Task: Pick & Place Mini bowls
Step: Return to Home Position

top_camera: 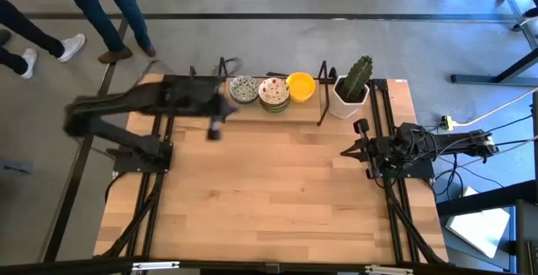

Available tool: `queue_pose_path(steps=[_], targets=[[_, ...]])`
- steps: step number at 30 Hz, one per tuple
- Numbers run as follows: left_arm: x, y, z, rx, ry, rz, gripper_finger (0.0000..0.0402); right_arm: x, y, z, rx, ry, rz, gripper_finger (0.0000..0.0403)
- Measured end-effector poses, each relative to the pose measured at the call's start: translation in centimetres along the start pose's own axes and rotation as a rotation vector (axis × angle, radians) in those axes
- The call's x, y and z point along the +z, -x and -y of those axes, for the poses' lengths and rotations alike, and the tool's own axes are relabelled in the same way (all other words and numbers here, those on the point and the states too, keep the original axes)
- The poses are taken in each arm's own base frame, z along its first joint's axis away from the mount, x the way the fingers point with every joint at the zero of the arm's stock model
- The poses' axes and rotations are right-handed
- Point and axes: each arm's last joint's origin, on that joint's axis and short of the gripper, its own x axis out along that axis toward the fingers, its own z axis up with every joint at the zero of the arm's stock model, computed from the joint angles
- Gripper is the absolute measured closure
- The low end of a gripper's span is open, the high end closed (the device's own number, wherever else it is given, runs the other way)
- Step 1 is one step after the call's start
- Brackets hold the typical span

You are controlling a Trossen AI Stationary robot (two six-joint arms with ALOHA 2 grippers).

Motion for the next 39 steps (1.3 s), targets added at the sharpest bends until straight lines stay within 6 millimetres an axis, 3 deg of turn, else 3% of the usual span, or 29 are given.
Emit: queue_pose_path(steps=[4, 8, 11, 16, 19, 30, 39], targets=[[-4.6, 2.7, 2.5, -0.14, 0.029, 0.327, 0.0399, 0.0, 0.0, 0.1, -0.027, 0.001, 0.0, 0.0399], [-9.4, 3.1, 3.9, -0.001, 0.17, 0.594, 0.0399, 0.0, 0.0, 0.4, -0.142, 0.009, -0.02, 0.04], [-12.8, 2.9, 4.5, 0.106, 0.166, 0.651, 0.0399, 0.0, 0.0, 0.5, -0.152, 0.055, -0.025, 0.0401], [-17.1, 3.4, 5.9, 0.029, 0.11, 0.772, 0.04, 0.0, 0.0, 0.4, -0.13, 0.068, -0.02, 0.0401], [-19.0, 2.6, 6.6, 0.034, 0.142, 0.729, 0.0399, 0.0, 0.0, 0.3, -0.112, 0.077, -0.022, 0.0401], [-21.1, 1.0, 8.1, -0.065, 0.09, 0.786, 0.04, -1.7, 0.9, 0.0, -0.111, -0.003, 0.12, 0.0402], [-22.3, -0.9, 9.2, -0.086, 0.029, 0.815, 0.0399, -3.4, 1.3, 0.3, -0.146, -0.099, 0.063, 0.0402]])
